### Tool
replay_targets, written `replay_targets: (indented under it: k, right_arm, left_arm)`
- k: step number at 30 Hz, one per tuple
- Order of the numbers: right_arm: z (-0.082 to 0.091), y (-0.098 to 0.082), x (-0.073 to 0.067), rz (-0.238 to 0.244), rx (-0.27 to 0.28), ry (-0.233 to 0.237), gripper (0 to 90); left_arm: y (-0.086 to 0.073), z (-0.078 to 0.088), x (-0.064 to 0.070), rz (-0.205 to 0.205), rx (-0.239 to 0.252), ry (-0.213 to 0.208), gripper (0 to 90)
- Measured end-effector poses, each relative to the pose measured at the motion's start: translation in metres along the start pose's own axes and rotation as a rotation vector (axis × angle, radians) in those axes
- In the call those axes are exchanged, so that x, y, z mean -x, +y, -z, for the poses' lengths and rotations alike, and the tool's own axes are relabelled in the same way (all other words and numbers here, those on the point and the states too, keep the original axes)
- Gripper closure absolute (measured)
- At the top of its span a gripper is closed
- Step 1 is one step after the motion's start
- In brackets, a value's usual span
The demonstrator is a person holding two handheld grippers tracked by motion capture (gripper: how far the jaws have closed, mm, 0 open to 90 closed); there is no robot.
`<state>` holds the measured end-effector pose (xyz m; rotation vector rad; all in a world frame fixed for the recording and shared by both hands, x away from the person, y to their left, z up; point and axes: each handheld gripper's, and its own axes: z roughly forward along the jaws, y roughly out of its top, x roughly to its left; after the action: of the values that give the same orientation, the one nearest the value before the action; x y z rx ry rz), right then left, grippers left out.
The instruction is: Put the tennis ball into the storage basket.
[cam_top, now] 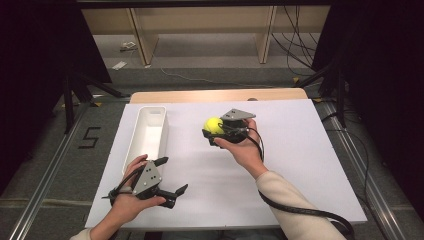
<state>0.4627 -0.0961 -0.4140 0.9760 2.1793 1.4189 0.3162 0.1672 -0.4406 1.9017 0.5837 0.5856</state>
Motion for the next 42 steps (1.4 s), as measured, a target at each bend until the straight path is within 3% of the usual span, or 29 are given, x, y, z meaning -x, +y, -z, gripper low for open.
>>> replay_targets:
  k: [42]
  right_arm:
    - [-0.012, 0.015, -0.017, 0.026, 0.035, 0.034, 26.8]
  left_arm:
    - [-0.002, 0.0, 0.0, -0.003, -0.013, 0.008, 0.0]
